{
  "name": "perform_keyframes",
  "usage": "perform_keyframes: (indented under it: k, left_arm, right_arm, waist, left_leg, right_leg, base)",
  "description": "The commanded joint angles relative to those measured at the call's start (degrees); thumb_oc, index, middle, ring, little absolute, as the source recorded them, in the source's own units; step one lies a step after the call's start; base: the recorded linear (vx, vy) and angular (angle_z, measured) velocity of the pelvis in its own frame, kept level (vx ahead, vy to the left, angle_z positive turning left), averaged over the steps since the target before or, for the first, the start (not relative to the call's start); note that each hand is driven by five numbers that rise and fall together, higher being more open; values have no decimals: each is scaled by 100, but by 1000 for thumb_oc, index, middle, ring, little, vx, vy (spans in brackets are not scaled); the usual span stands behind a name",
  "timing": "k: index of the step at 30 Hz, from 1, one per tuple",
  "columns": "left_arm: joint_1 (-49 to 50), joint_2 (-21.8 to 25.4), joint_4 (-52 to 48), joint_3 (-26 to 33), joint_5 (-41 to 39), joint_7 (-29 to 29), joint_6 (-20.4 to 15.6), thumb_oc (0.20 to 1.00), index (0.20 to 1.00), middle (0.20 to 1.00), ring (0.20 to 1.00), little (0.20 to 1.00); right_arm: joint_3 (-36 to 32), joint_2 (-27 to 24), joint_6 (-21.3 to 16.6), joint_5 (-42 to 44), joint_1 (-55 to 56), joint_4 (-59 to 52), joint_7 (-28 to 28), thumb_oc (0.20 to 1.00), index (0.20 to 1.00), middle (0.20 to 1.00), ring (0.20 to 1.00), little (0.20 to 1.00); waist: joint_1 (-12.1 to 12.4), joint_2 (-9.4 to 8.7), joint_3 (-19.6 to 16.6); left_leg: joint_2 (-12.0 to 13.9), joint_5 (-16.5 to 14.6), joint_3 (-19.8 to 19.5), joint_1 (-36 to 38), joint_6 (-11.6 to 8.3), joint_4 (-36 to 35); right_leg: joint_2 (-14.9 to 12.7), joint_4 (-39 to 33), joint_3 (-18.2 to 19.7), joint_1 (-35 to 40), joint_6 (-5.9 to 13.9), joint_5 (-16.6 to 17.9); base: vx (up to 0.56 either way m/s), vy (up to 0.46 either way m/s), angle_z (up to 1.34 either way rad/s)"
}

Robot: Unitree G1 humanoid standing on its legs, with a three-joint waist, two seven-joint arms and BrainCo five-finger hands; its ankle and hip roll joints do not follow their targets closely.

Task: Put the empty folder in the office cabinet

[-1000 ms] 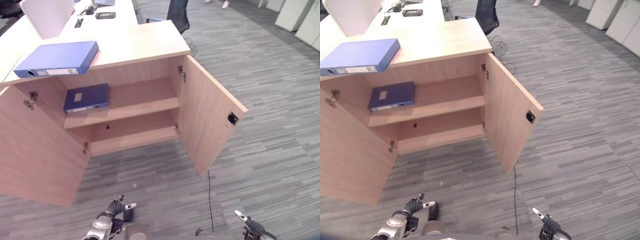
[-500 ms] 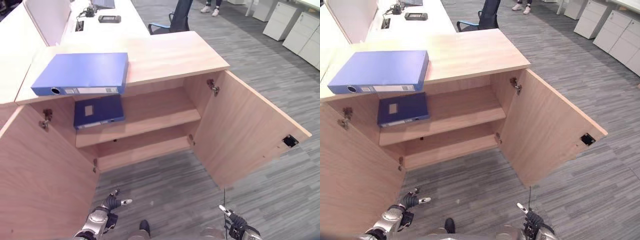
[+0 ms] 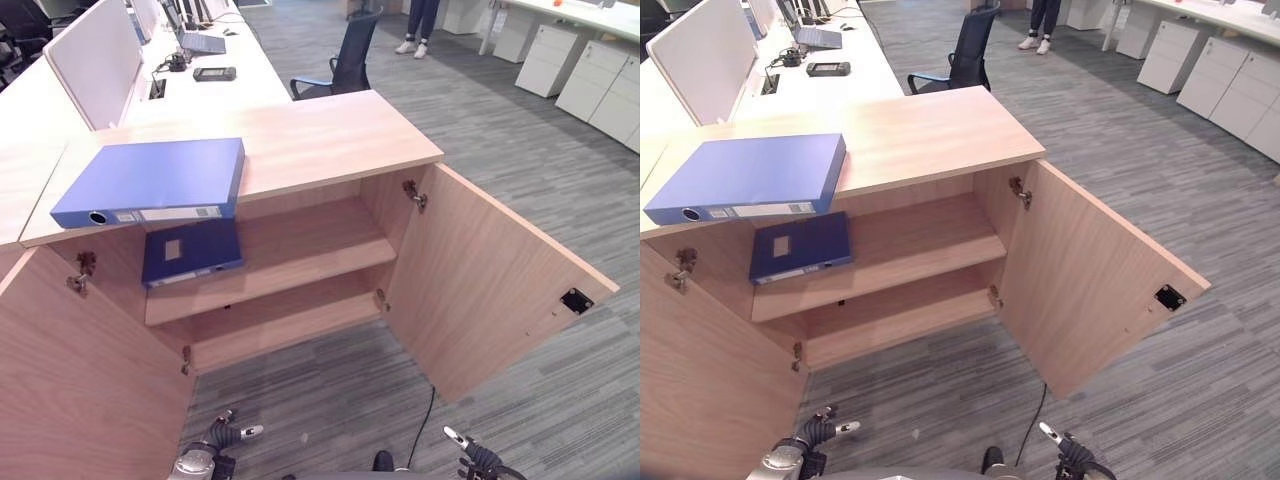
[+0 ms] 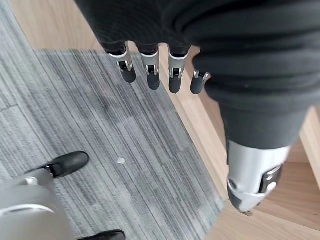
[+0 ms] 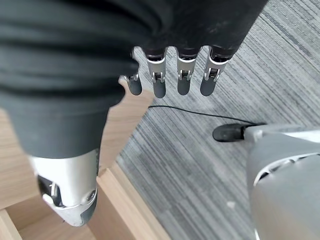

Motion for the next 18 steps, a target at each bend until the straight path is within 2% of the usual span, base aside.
perform_keyframes:
  k: [1, 11, 18]
  left_arm:
    - [-332, 119, -37, -30, 195, 35, -149, 1000, 1000, 1000, 1000, 1000]
    - [-318, 72, 87, 77, 148, 72, -119, 1000, 1000, 1000, 1000, 1000]
    - [-314, 91, 124, 52, 220, 27, -95, 1000, 1000, 1000, 1000, 1000]
  right_arm:
    - [30, -16, -169, -112, -256, 131, -4, 1000, 1000, 1000, 1000, 1000]
    - [196, 33, -107, -487, -229, 239, 44, 1000, 1000, 1000, 1000, 1000]
    - [189, 9, -39, -622, -292, 299, 65, 1000, 1000, 1000, 1000, 1000]
  waist:
    - [42, -12, 165]
    - [159, -109, 114]
    - [262, -144, 178]
  left_leg:
    - [-90, -111, 118, -165, -112, 79]
    - [-68, -129, 14, -121, -112, 79]
    - [-139, -144, -116, -178, -19, 79]
  right_leg:
    - [-342, 40, 482, 399, 713, -465]
    - [-393, 65, 397, 513, 743, -499]
    - [-502, 475, 269, 415, 800, -564]
  base:
    - [51, -30, 1]
    - [13, -8, 0]
    - [-4, 69, 12]
